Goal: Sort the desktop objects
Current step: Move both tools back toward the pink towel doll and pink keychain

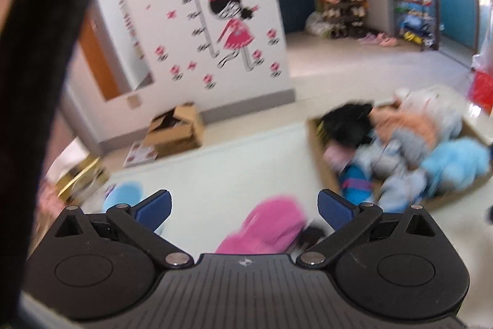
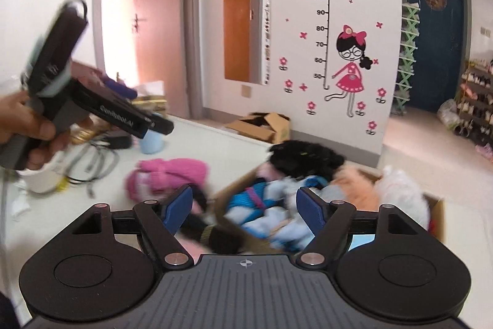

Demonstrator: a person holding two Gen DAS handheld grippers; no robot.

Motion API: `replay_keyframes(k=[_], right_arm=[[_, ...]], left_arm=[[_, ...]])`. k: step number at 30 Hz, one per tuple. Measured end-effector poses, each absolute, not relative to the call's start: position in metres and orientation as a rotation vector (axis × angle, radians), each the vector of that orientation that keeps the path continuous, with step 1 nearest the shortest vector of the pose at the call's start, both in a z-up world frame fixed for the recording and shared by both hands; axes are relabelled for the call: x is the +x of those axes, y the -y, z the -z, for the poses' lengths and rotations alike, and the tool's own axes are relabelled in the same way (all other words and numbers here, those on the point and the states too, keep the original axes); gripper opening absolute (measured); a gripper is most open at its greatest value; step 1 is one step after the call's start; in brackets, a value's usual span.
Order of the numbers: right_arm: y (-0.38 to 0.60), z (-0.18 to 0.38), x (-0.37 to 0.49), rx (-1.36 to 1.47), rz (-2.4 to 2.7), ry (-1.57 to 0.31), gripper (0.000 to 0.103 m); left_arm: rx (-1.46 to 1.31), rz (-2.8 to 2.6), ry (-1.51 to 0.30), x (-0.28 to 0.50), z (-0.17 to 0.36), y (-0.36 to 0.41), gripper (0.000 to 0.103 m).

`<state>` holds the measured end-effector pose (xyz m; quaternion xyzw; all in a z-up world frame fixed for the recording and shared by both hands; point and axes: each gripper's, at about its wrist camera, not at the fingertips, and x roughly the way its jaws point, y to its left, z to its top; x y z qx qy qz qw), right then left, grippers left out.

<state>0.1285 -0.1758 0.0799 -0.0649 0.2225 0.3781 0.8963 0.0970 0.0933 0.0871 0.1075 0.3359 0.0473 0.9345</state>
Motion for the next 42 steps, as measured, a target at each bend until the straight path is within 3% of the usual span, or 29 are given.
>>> replay_keyframes(k=[13, 21, 30, 36, 42], right_arm=[[0.181, -0.053, 0.049, -0.083, -0.744, -0.499, 0.088], [0.161, -0.048, 0.032, -0.096, -0.746, -0.502, 0.103], [0.127, -0.027, 0.057, -0.025, -0.685, -0.522, 0.103], [0.101, 0.006, 0.078, -0.034, -0.615, -0.544, 0.102], [0.086, 0.027, 0.093, -0.039, -0.567, -0.559, 0.100]], left_arm=[[0.218, -0.063, -0.694, 0.012, -0.064, -0.103, 0.102], [0.328, 0.065, -0.718, -0.002, -0.047, -0.084, 0.102], [0.351, 0.034, -0.708, 0.071, -0.061, -0.104, 0.102], [0.476, 0.050, -0.787, 0.139, -0.032, -0.108, 0.099], [0.651, 0.126, -0.777, 0.148, -0.003, -0.103, 0.095]])
